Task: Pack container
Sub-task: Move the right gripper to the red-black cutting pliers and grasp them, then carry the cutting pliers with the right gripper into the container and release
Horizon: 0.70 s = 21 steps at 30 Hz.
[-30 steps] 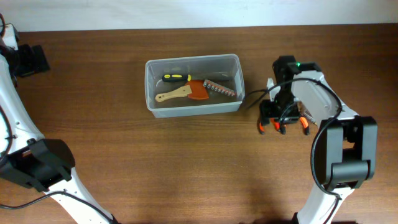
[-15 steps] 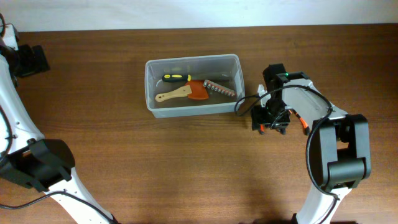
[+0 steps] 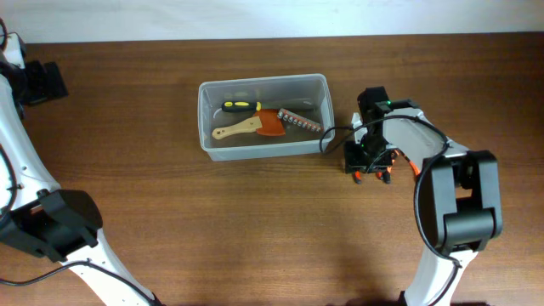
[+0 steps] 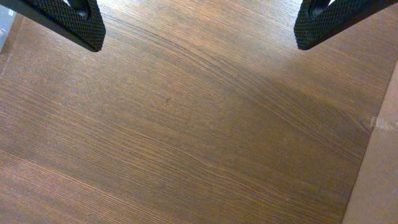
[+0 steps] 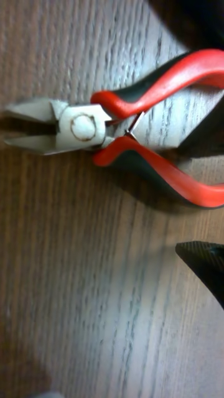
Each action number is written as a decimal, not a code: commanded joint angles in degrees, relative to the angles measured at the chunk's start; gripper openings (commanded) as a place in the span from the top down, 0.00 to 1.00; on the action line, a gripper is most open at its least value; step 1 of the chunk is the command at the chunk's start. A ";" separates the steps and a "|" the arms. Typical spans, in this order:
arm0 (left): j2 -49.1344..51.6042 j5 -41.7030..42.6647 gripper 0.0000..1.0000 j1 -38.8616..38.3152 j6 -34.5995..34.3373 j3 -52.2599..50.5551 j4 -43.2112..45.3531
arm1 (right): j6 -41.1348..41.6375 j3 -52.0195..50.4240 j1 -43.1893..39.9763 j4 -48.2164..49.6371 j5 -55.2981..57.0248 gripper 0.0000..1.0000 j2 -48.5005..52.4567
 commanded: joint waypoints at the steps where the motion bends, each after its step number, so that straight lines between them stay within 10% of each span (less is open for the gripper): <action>1: 0.46 0.57 0.01 0.20 -0.94 -0.04 -0.07 | 0.74 -0.46 0.57 -0.31 -0.13 0.65 2.45; 10: 0.46 0.59 0.01 0.20 -0.94 -0.04 -0.07 | 1.14 -0.26 0.57 -1.33 0.37 0.96 2.34; 21: 0.46 0.59 0.01 0.20 -0.96 -0.04 -0.07 | 1.14 4.22 0.57 -7.80 8.72 0.96 -6.45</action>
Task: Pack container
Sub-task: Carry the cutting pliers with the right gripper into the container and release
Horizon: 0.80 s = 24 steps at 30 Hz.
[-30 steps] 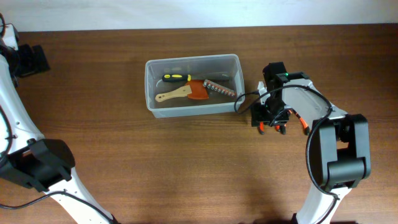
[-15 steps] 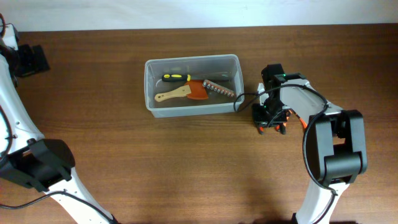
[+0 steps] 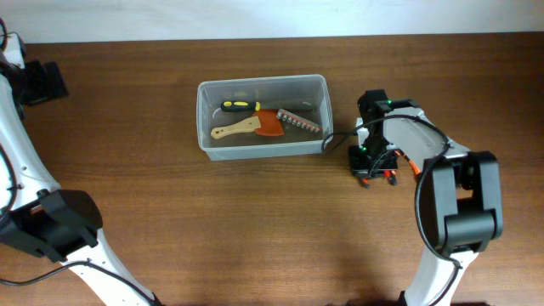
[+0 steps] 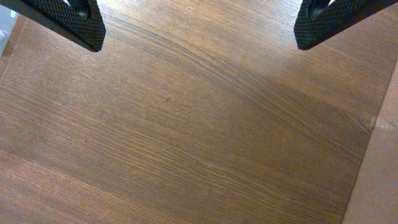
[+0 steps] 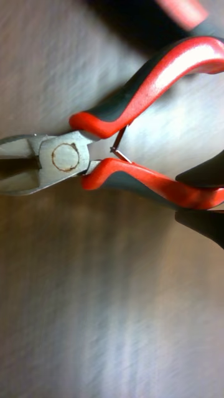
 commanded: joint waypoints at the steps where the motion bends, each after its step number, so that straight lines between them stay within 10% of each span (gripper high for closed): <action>1: 0.46 0.59 0.01 0.20 -0.96 -0.04 -0.07 | -0.09 5.09 0.63 -2.43 3.78 0.96 -6.95; 10: 0.46 0.59 0.01 0.20 -0.94 -0.04 -0.07 | -2.89 20.20 7.76 -5.53 -3.08 0.96 -16.85; 19: 0.46 0.57 0.01 0.20 -0.96 -0.04 -0.07 | -49.86 21.59 20.96 -2.73 -2.99 0.96 -15.06; 24: 0.46 0.57 0.01 0.20 -0.96 -0.04 -0.07 | -58.71 21.59 22.23 1.81 -2.19 0.96 -12.72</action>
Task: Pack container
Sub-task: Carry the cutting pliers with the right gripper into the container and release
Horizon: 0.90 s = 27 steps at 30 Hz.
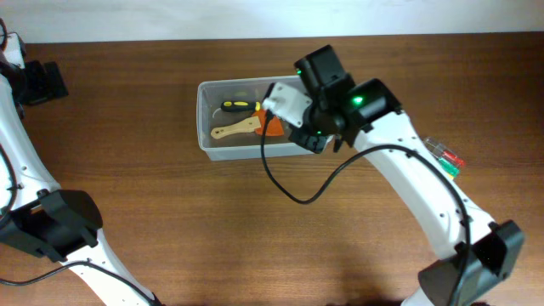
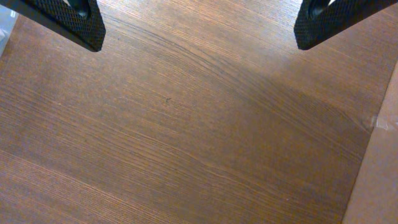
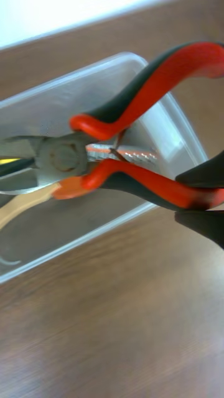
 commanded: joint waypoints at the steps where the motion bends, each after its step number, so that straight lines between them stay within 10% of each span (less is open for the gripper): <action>1: 0.46 0.59 0.01 0.20 -0.94 -0.04 -0.07 | -12.07 0.02 -0.46 4.04 0.28 0.96 2.23; 18: 0.46 0.57 0.01 0.20 -0.96 -0.04 -0.07 | -10.29 0.02 -7.17 12.90 -6.19 0.96 19.15; 21: 0.46 0.59 0.01 0.20 -0.96 -0.04 -0.07 | -4.74 0.02 -7.15 12.83 -6.19 0.71 19.56; 27: 0.46 0.59 0.01 0.20 -0.94 -0.04 -0.07 | 4.09 0.37 -7.15 12.28 -6.19 0.53 15.91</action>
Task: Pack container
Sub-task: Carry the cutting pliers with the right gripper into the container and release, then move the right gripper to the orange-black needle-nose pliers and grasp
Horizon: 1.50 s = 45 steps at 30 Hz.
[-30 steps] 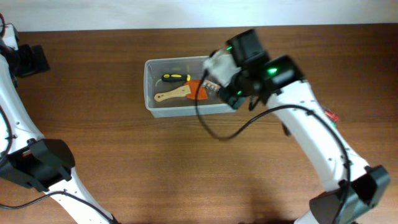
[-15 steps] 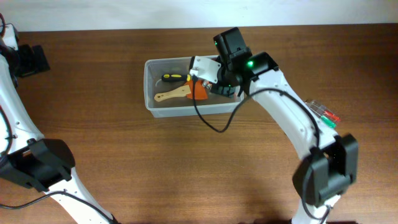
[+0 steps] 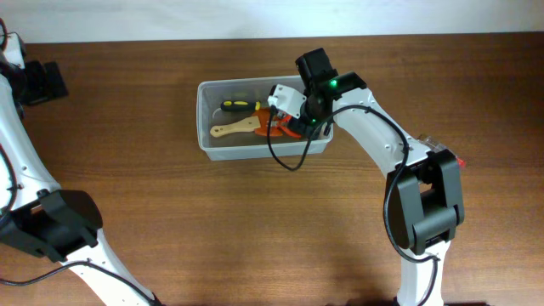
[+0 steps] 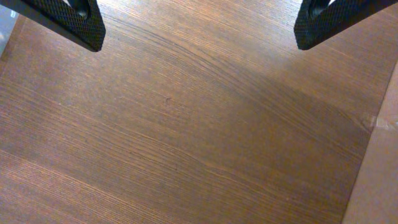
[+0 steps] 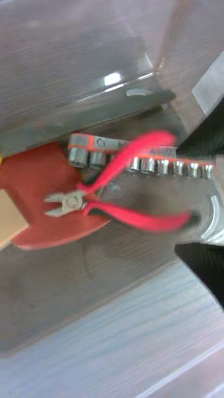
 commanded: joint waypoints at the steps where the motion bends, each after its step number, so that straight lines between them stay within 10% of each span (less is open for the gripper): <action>1: 0.46 0.57 0.01 0.20 -0.96 -0.04 -0.04 | 7.39 0.98 0.24 -1.09 -1.29 0.53 -5.33; 22: 0.46 0.57 0.01 0.20 -0.96 -0.04 -0.04 | 43.76 0.83 -29.97 -26.49 -0.59 0.52 -17.46; 45: 0.46 0.57 0.01 0.20 -0.96 -0.04 -0.04 | 45.81 -23.06 -29.66 -5.55 3.23 0.48 -5.35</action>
